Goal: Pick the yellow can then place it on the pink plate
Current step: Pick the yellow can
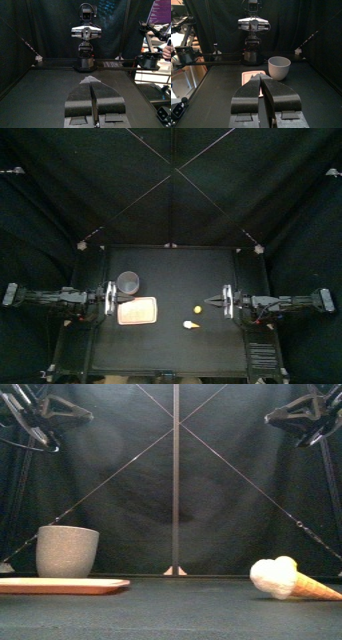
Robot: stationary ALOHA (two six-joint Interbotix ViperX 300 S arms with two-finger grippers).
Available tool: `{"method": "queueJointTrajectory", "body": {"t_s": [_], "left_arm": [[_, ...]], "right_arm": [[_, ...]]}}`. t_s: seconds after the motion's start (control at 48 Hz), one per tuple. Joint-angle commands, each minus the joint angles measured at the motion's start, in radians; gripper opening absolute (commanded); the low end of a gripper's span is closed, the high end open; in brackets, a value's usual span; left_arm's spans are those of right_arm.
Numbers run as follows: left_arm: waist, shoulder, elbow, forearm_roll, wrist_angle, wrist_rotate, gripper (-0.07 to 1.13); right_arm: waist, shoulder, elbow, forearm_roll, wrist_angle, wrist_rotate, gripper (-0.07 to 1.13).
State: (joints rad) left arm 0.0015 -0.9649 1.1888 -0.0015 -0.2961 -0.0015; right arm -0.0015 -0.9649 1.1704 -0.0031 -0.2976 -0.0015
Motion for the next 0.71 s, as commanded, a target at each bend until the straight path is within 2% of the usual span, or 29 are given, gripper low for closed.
{"method": "queueJointTrajectory", "body": {"t_s": [0.021, 0.125, 0.229, 0.521, 0.625, 0.688, 0.708], "left_arm": [[0.002, 0.018, -0.02, 0.0, 0.018, 0.002, 0.03], [0.002, 0.018, -0.017, 0.0, 0.017, 0.002, 0.04], [0.002, 0.018, -0.017, 0.006, 0.006, 0.003, 0.04], [0.003, 0.018, -0.014, 0.035, -0.009, 0.003, 0.04], [0.003, 0.018, -0.011, 0.035, -0.009, 0.003, 0.04], [0.003, 0.018, -0.009, 0.035, -0.009, 0.003, 0.04], [0.003, 0.018, -0.009, 0.035, -0.009, 0.003, 0.04]], "right_arm": [[-0.023, 0.048, 0.028, 0.002, 0.0, 0.002, 0.07], [-0.086, 0.133, 0.075, 0.017, 0.003, 0.015, 0.08], [-0.115, 0.229, 0.101, 0.058, -0.011, 0.041, 0.08], [-0.121, 0.511, 0.095, 0.138, -0.095, 0.046, 0.1], [-0.117, 0.552, 0.078, 0.152, -0.107, 0.046, 0.19], [-0.112, 0.557, 0.071, 0.15, -0.107, 0.043, 0.3], [-0.11, 0.555, 0.067, 0.153, -0.107, 0.043, 0.37]]}}
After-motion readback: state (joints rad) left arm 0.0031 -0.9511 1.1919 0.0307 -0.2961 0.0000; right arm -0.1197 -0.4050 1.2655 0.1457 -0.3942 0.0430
